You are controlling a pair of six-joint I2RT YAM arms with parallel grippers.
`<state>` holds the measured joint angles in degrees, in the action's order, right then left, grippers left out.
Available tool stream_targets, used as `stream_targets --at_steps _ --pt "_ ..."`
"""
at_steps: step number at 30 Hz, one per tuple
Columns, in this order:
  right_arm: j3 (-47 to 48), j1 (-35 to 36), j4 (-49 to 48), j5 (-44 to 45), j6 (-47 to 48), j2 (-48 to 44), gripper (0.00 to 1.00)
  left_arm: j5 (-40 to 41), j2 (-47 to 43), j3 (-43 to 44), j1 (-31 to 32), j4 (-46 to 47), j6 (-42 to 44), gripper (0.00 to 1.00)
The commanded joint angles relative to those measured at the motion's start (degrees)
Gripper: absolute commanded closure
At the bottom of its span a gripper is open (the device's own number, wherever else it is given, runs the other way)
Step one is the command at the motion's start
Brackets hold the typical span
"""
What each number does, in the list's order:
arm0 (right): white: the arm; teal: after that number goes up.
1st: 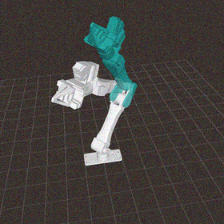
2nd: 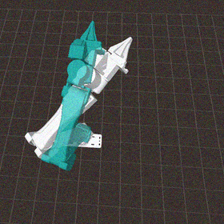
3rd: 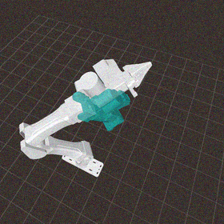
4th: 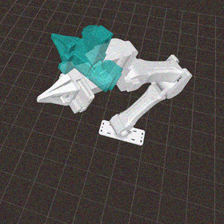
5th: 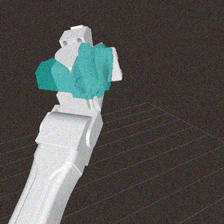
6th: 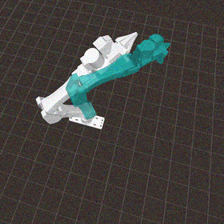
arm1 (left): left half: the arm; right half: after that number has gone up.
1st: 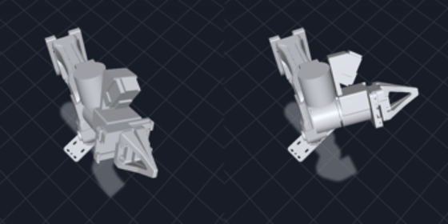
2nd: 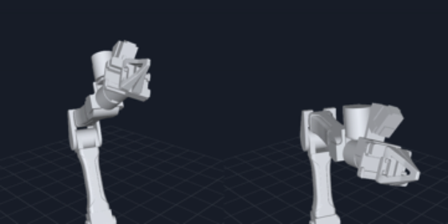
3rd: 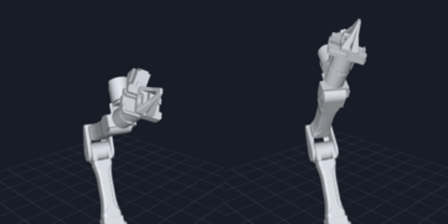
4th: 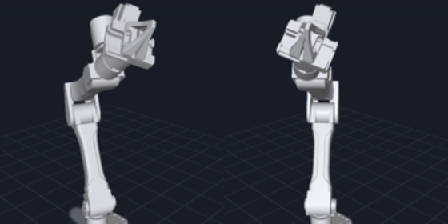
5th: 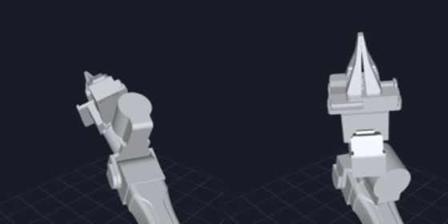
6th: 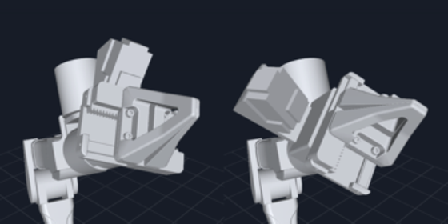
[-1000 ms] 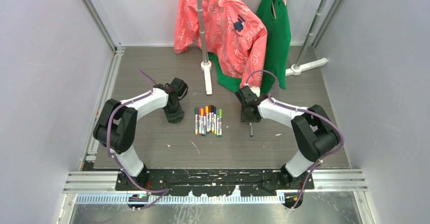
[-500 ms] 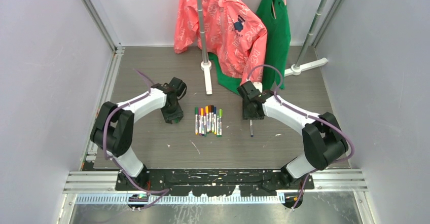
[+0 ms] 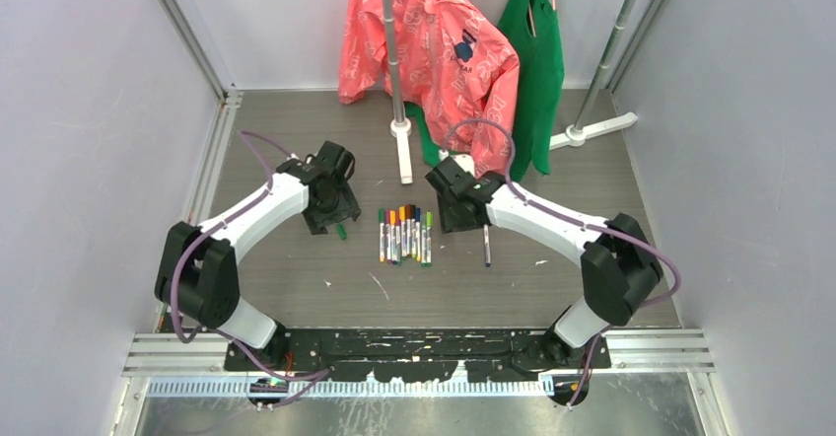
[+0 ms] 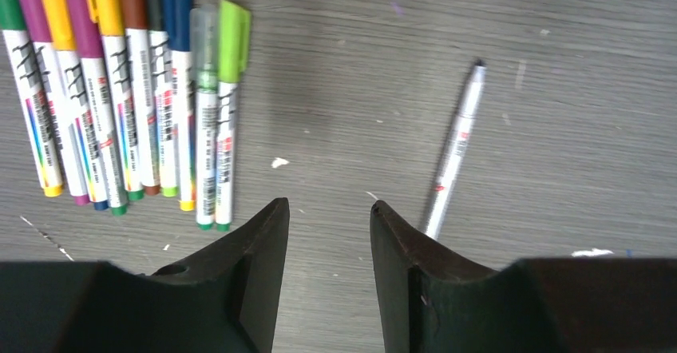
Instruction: Open the pen caps
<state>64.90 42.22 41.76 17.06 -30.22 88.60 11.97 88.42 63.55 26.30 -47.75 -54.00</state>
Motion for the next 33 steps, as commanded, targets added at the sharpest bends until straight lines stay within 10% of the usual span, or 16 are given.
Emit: stream_targets --at_steps 1,17,19,33 --pt "3.4 2.4 -2.1 -1.2 -3.3 3.6 0.52 -1.0 -5.3 1.6 0.2 -2.4 -1.0 0.30" --pt "7.4 6.9 -5.7 -2.4 -7.6 13.8 0.52 -3.1 -16.2 -3.7 0.2 -2.4 -0.5 0.16" --pt "7.7 7.2 -5.8 -2.2 -7.9 14.5 0.52 -3.3 -17.0 -4.5 0.2 -2.0 -0.4 0.01" --pt "6.6 7.4 -6.8 -0.2 -9.2 14.6 0.52 -2.7 -17.0 -4.4 0.2 -2.6 1.1 0.02"
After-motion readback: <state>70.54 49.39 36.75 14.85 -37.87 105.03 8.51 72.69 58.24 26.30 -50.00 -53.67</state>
